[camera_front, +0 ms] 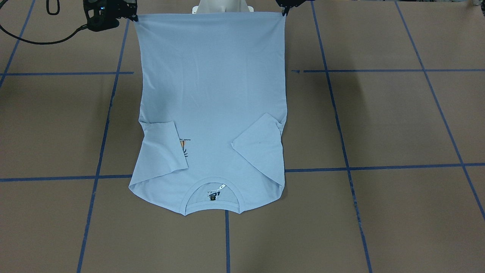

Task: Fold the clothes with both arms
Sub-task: 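Lift the hem with both grippers and fold it toward the collar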

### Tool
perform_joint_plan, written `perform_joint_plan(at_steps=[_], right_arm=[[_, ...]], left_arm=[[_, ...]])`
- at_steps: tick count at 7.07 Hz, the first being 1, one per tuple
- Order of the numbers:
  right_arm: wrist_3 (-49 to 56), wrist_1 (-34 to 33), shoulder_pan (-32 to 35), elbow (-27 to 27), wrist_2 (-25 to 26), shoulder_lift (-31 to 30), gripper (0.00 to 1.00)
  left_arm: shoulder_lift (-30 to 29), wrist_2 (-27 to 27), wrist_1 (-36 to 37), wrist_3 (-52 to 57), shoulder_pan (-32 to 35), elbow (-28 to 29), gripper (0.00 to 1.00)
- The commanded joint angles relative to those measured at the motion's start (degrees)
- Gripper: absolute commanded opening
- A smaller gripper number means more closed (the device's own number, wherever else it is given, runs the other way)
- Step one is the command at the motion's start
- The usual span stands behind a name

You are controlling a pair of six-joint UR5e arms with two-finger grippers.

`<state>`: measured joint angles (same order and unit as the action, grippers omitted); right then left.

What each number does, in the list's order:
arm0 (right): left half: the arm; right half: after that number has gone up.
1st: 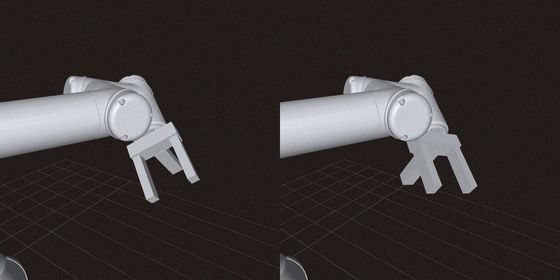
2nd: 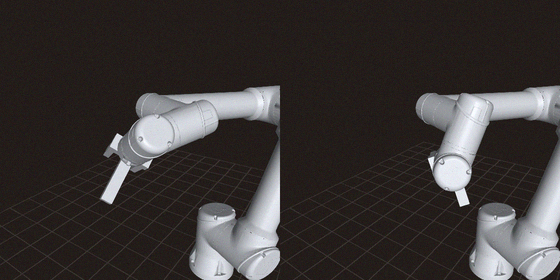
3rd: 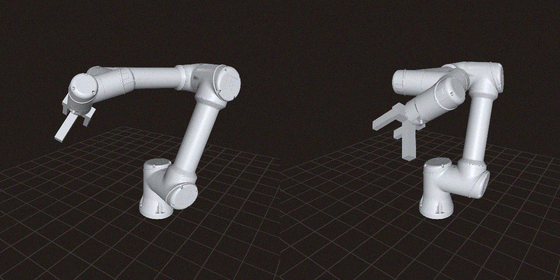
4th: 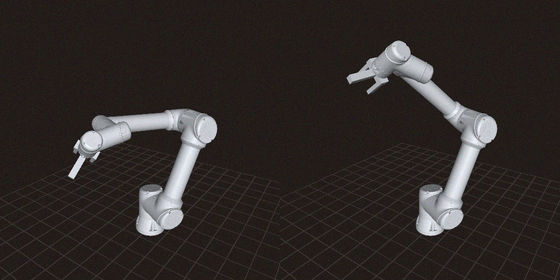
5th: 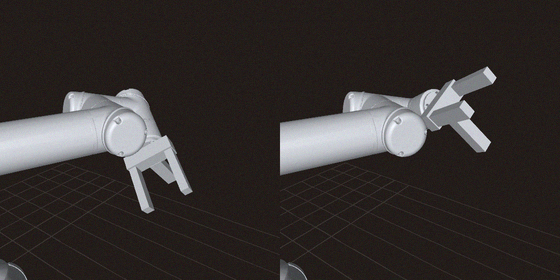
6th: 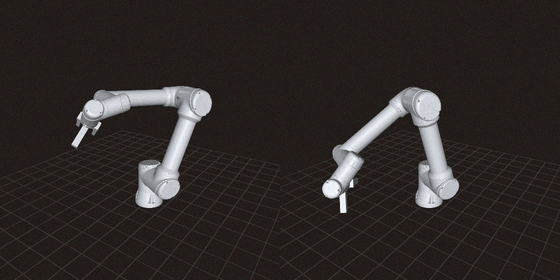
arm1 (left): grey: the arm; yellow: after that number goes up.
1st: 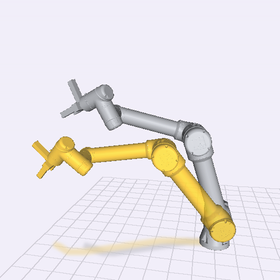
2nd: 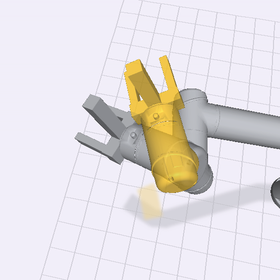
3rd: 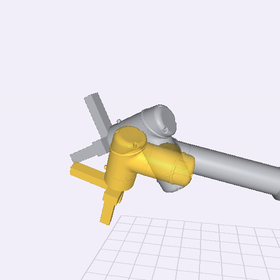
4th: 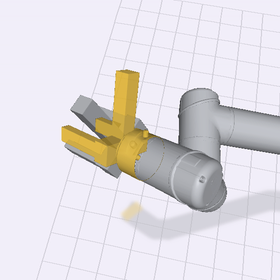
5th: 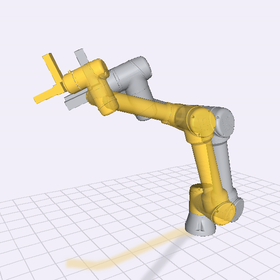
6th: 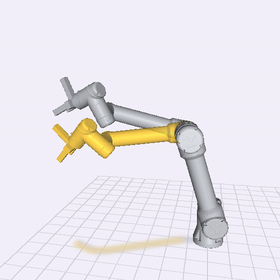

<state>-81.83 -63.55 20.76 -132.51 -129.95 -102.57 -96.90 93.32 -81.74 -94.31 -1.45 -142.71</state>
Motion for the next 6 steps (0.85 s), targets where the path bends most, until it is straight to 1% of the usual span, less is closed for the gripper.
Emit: perform_joint_plan(at_steps=[1, 2, 3, 4, 5, 6], right_arm=[[0.6, 0.0, 7.0, 1.9, 0.2, 1.9, 0.00], [0.6, 0.0, 10.4, 3.3, 0.4, 4.5, 0.00], [0.6, 0.0, 13.7, 5.5, 0.5, 7.2, 0.00], [0.7, 0.0, 17.2, 9.0, 0.3, 10.6, 0.00], [0.8, 0.0, 20.5, 12.3, 0.2, 13.9, 0.00], [0.8, 0.0, 23.0, 16.6, 0.1, 18.0, 0.00]], left_arm=[[-2.3, 1.6, 0.0, 1.2, 4.8, 0.6, 0.00], [-4.3, 1.8, 0.1, 4.5, 9.1, 1.1, 0.00], [-4.9, 4.4, 0.4, 8.0, 14.1, 2.2, 0.00], [-6.7, 7.0, 0.4, 11.4, 19.6, 4.4, 0.00], [-10.6, 7.4, 0.4, 13.9, 25.1, 9.0, 0.00], [-15.4, 8.9, 0.4, 17.0, 30.1, 16.2, 0.00]])
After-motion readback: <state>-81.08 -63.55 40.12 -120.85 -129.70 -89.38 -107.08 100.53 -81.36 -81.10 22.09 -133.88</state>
